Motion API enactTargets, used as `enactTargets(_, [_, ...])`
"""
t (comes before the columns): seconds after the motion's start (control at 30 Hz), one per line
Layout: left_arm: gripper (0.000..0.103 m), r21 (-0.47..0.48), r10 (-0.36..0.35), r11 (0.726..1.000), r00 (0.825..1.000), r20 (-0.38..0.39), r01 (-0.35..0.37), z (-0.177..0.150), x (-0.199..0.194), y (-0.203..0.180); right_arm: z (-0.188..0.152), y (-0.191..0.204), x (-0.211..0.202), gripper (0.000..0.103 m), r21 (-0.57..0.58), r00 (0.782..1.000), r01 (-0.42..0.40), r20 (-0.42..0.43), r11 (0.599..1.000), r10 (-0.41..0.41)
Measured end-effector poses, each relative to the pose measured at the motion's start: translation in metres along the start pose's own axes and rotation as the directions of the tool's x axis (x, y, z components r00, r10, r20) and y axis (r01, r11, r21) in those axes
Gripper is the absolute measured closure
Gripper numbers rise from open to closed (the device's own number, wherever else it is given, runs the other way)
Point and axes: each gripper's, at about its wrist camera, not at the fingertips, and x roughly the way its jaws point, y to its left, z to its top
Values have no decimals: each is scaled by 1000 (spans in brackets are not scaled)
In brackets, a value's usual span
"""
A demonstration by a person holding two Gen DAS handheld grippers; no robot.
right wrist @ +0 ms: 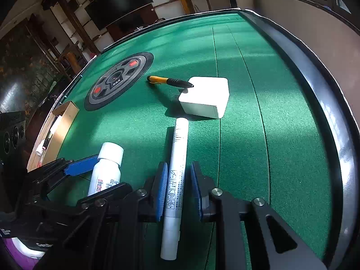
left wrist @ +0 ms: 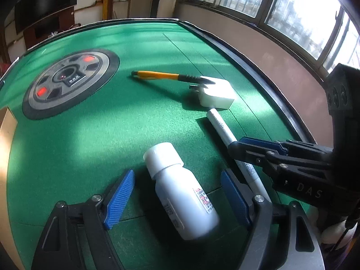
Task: Organize rigid objects
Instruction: 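Grasp the white bottle with the left gripper while the right gripper holds the white tube, then carry the white bottle and white tube toward the cardboard box with both grippers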
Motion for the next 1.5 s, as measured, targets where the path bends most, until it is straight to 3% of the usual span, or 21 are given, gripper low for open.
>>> enactTargets(0.03, [31, 22, 17, 1000, 1000, 13, -17, -1, 0, -2, 0, -2, -1, 79, 4, 1000, -13, 0, 1000, 13])
enactTargets(0.07, [53, 48, 40, 998, 999, 24, -42, -2, -1, -4, 0, -2, -1, 76, 4, 1000, -24, 1, 1000, 24])
enactTargets(0.1, [66, 64, 41, 997, 999, 23, -43, -3, -2, -4, 0, -2, -2, 72, 2, 999, -32, 2, 999, 32])
enactTargets(0.13, [67, 58, 29, 998, 999, 20, -31, -5, -4, -1, 0, -3, -3, 71, -1, 999, -38, 3, 999, 38])
enactTargets(0.3, [67, -26, -14, 1000, 1000, 26, 14, -13, -17, 18, -1, 3, -3, 64, -25, 999, -32, 4, 999, 32])
enactTargets(0.53, [67, -87, -32, 995, 991, 126, 44, -28, -65, 36, -1, 9, -2, 64, -36, 1000, 11, 6, 999, -10])
enactTargets(0.63, [67, -74, -10, 997, 986, 169, 23, -35, -84, 37, -2, 19, 0, 61, -61, 998, 67, 6, 996, -66])
enactTargets(0.77, [67, -65, 52, 997, 978, 204, -40, -46, -104, 37, -5, 40, 7, 61, -144, 979, 202, 8, 969, -203])
enactTargets(0.83, [67, -58, 92, 995, 971, 220, -81, -50, -111, 38, -6, 45, 9, 75, -164, 971, 236, 12, 958, -237])
enactTargets(0.87, [67, -55, 113, 993, 967, 228, -103, -53, -115, 38, -7, 45, 9, 88, -167, 969, 244, 13, 955, -245])
enactTargets(1.03, [67, -77, 175, 984, 956, 237, -161, -64, -128, 50, -15, 44, 1, 89, -115, 982, 189, 9, 975, -189])
enactTargets(1.5, [67, -194, 196, 969, 953, 233, -152, -85, -144, 92, -27, 106, -30, 89, -160, 998, 48, 53, 986, -40])
